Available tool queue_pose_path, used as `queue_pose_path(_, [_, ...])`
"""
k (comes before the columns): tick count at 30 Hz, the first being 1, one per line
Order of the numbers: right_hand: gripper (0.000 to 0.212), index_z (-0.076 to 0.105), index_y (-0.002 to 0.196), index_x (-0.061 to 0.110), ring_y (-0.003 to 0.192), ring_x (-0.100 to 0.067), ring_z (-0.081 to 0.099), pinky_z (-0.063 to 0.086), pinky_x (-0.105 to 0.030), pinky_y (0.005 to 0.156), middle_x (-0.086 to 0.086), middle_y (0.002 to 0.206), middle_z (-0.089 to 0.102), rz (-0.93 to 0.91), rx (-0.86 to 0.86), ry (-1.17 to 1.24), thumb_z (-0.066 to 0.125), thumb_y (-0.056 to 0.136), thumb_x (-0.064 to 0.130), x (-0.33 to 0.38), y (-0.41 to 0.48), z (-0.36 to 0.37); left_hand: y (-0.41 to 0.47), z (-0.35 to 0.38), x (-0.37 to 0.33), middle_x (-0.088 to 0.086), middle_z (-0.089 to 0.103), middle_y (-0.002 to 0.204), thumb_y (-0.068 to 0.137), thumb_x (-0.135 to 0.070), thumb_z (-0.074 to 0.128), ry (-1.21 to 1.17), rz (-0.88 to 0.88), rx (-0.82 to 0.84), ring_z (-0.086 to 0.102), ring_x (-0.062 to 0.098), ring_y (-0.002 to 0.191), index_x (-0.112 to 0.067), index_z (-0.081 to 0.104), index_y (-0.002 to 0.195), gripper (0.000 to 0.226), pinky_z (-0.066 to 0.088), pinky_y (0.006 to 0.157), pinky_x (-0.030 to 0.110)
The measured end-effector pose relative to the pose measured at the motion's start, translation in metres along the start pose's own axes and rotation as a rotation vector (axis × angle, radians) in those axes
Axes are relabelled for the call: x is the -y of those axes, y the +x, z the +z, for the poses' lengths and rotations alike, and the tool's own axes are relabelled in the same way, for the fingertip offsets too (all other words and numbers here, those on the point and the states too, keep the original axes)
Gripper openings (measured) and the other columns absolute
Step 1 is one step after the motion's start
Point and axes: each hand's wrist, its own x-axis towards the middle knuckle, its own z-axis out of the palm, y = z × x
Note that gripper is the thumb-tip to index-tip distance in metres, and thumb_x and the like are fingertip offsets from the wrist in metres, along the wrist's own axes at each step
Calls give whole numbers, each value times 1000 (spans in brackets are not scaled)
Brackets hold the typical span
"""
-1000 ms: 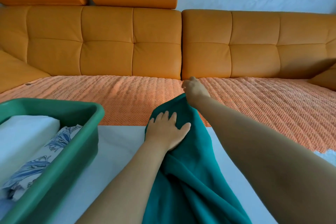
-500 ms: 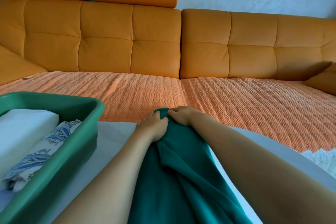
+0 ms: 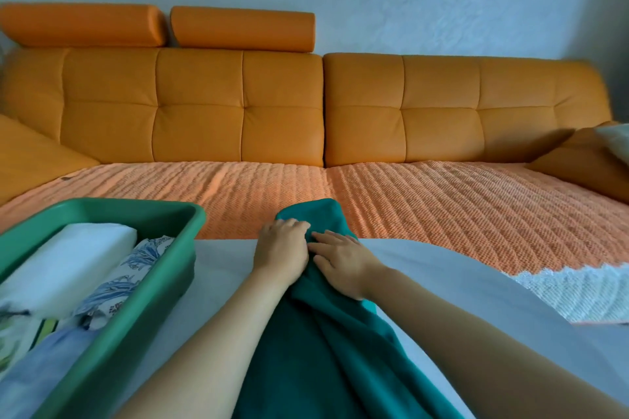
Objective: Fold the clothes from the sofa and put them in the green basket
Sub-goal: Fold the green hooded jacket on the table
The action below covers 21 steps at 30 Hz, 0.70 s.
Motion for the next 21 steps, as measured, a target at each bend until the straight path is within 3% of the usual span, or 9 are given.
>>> queue_pose_path(3, [47, 32, 154, 30, 152, -24, 11, 10, -42, 123, -3, 165, 18, 73, 45, -54, 25, 107, 35, 14, -9, 0, -31, -20, -5, 2, 70, 114, 101, -25, 38, -71, 36, -10, 60, 27, 107, -22, 67, 120, 35, 45, 90, 39])
queue_pose_path(7, [48, 30, 155, 30, 153, -24, 7, 6, -41, 124, -8, 165, 16, 101, 68, 62, 28, 107, 36, 31, -38, -7, -74, -38, -5, 1, 56, 139, 104, -37, 38, -159, -7, 143, 47, 24, 128, -22, 54, 137, 40, 39, 104, 40])
queue_pose_path(10, [51, 28, 156, 23, 153, -21, 6, 4, -31, 121, -6, 166, 14, 110, 52, 154, 32, 107, 34, 40, -77, -4, -109, -50, -16, 1, 40, 153, 103, -38, 43, -145, 78, 129, 33, 22, 141, -20, 46, 146, 47, 29, 114, 37])
queue_pose_path(13, [47, 42, 150, 20, 150, -20, 20, 12, -25, 117, -6, 163, 23, 152, 29, 219, 37, 106, 36, 45, -116, -7, -150, -62, -35, 1, 46, 141, 98, -36, 53, -196, 238, 38, 40, 23, 131, -16, 52, 137, 44, 34, 108, 36])
queue_pose_path(16, [45, 51, 142, 21, 135, -25, 42, 28, -31, 113, -8, 145, 43, 234, 24, 200, 47, 100, 37, 48, -152, -13, -187, -68, -52, -1, 45, 131, 94, -42, 55, -184, 338, 44, 42, 22, 123, -17, 52, 132, 46, 36, 103, 35])
queue_pose_path(21, [50, 44, 139, 19, 121, -31, 52, 45, -42, 98, -7, 134, 47, 432, 75, 6, 46, 95, 43, 54, -198, -16, -227, -69, -65, -8, 38, 131, 90, -65, 43, -214, 270, 359, 33, 16, 128, -26, 44, 140, 63, 29, 111, 33])
